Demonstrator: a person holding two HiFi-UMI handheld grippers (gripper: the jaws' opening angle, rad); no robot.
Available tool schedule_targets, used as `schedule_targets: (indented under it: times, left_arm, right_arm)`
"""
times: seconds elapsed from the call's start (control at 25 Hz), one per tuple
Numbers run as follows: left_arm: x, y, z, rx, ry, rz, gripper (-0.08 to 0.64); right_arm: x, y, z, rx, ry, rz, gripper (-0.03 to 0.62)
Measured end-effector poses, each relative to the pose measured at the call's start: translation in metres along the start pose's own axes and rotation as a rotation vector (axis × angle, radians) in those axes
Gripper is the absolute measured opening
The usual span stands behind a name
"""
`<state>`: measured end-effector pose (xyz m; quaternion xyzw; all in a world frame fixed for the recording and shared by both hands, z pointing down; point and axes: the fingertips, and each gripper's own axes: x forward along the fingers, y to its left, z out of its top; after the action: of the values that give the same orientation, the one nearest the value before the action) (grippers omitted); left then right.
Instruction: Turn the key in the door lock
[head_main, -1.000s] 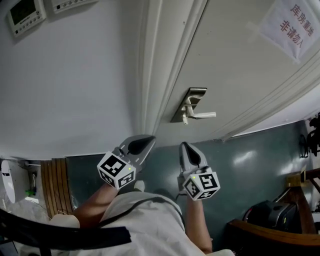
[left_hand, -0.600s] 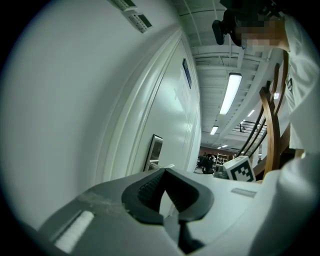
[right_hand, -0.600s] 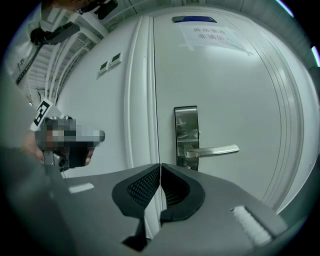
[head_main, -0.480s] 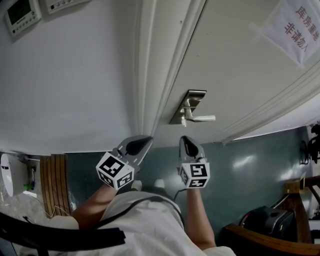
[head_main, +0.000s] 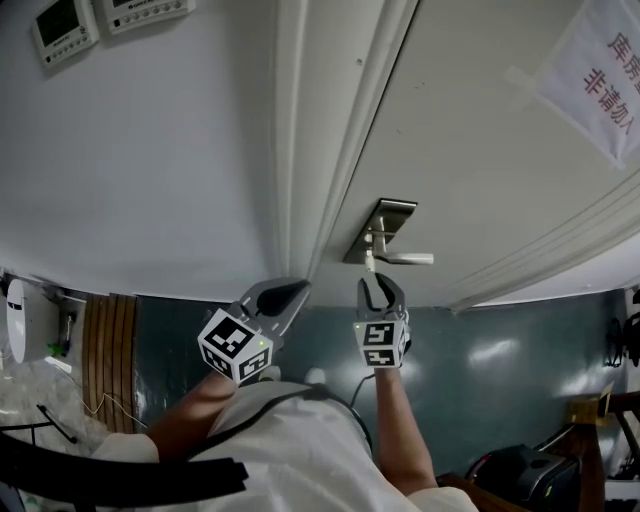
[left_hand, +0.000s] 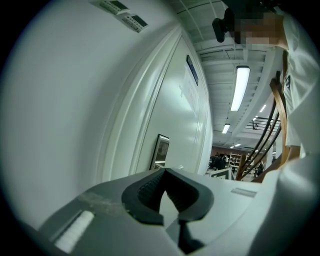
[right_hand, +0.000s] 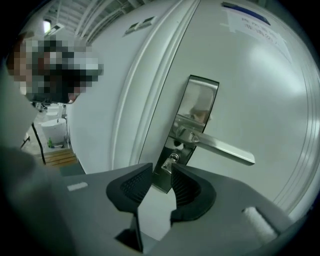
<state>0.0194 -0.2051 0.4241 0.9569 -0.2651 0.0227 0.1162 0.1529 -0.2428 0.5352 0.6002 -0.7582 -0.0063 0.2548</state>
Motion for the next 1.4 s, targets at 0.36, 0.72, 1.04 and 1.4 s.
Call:
schedule_targets:
  times: [0.36,0.72,1.04,1.4]
  left_arm:
    - [0.011,0.0,-0.002,0.007,0.004,0.041,0.006]
    - [0.014,0.001,-0.005,0.019,0.022,0.067,0.006]
    - [0.013,0.003,-0.006,0.026,0.034,0.085,0.006]
    - [0.012,0.003,-0.005,0.029,0.034,0.1,0.006]
  right_arm:
    - [0.015,-0.012,-0.007,0.17,-0.036,0.048,0.164]
    - [0.022,-0.01,-0.016,0.687,-0.131,0.226,0.202]
    - [0.027,-0.017,-0.012,1.211,-0.253,0.413,0.201]
    - [0.031,-0.025,-0.006,1.424,-0.384,0.545,0.121]
